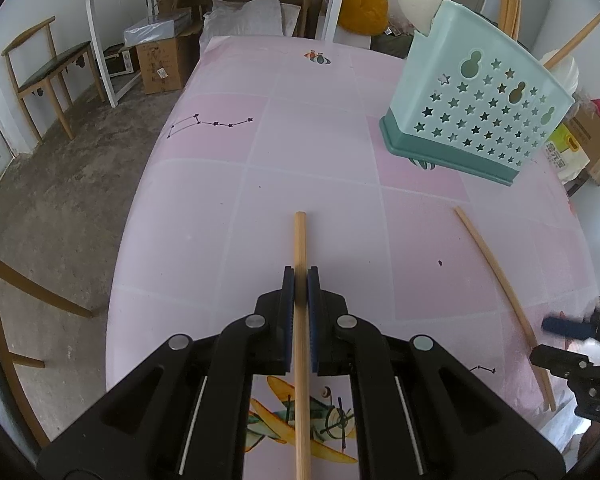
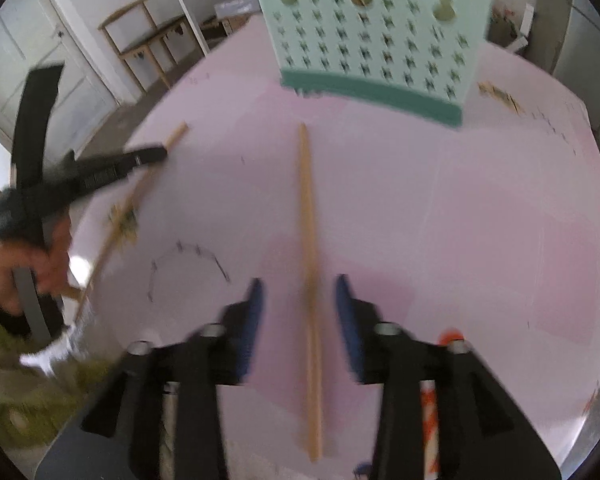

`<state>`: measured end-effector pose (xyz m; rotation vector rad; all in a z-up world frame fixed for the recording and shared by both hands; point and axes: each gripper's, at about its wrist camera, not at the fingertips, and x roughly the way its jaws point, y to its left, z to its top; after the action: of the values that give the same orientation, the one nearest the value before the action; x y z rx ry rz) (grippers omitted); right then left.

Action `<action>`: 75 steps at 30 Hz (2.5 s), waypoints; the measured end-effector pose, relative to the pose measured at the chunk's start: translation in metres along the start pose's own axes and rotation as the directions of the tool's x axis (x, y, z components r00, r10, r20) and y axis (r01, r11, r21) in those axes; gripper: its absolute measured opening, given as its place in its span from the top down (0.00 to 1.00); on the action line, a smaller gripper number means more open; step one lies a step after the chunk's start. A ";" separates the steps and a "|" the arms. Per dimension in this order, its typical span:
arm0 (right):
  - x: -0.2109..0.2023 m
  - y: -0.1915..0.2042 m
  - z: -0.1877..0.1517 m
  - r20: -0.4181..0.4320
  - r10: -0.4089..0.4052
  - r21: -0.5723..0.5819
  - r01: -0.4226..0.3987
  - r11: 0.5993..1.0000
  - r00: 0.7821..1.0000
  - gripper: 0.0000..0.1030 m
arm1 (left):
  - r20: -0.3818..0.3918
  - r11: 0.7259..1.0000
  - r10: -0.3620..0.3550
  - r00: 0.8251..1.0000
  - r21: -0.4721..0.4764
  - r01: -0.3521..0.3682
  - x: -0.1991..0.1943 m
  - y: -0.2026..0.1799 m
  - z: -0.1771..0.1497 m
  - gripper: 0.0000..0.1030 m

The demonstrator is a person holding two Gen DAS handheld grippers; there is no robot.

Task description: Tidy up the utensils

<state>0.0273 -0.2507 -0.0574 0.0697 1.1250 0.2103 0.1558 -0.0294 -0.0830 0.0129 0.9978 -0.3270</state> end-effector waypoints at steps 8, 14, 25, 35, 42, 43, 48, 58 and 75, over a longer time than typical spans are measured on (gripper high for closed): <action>0.031 0.024 0.038 0.046 -0.027 -0.066 0.030 0.997 0.999 0.61 | 0.002 1.000 0.003 1.000 -0.005 -0.003 0.000 0.001 0.001 0.95; 0.034 0.019 0.032 0.028 -0.040 -0.056 0.042 0.998 0.999 0.94 | 0.003 1.000 0.003 1.000 -0.005 -0.003 -0.001 0.000 0.001 0.95; 0.014 -0.008 -0.006 -0.016 -0.028 0.048 0.028 0.998 0.999 0.96 | 0.010 1.000 -0.013 1.000 -0.021 0.013 -0.002 0.003 -0.001 0.95; 0.027 0.002 0.016 0.027 -0.031 0.043 0.030 0.999 0.999 0.81 | 0.007 0.997 -0.052 0.999 -0.049 0.052 0.000 0.008 0.000 0.95; 0.044 0.014 0.043 0.069 -0.081 0.013 0.081 0.997 0.994 0.91 | 0.009 0.997 -0.054 0.999 -0.052 0.054 0.001 0.009 0.000 0.93; 0.044 0.014 0.044 0.074 -0.092 0.015 0.091 0.996 0.993 0.94 | 0.009 0.997 -0.055 0.998 -0.053 0.055 0.001 0.009 0.000 0.93; 0.040 0.005 0.044 0.098 -0.040 0.101 0.030 0.994 0.994 0.98 | -0.008 0.999 -0.038 0.999 -0.032 0.038 0.004 0.005 0.004 0.93; 0.002 -0.011 0.034 0.202 0.020 0.184 -0.058 0.981 0.979 0.98 | -0.068 0.999 -0.040 0.997 -0.017 0.039 0.019 0.003 0.032 0.85; -0.035 -0.029 0.031 0.325 0.099 0.209 -0.173 0.963 0.941 0.98 | 0.017 0.999 0.025 1.000 -0.036 -0.025 0.005 0.008 0.045 0.95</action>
<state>0.0444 -0.2847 -0.0179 0.3812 0.8236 0.1818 0.1979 -0.0308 -0.0636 -0.0103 0.9850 -0.2856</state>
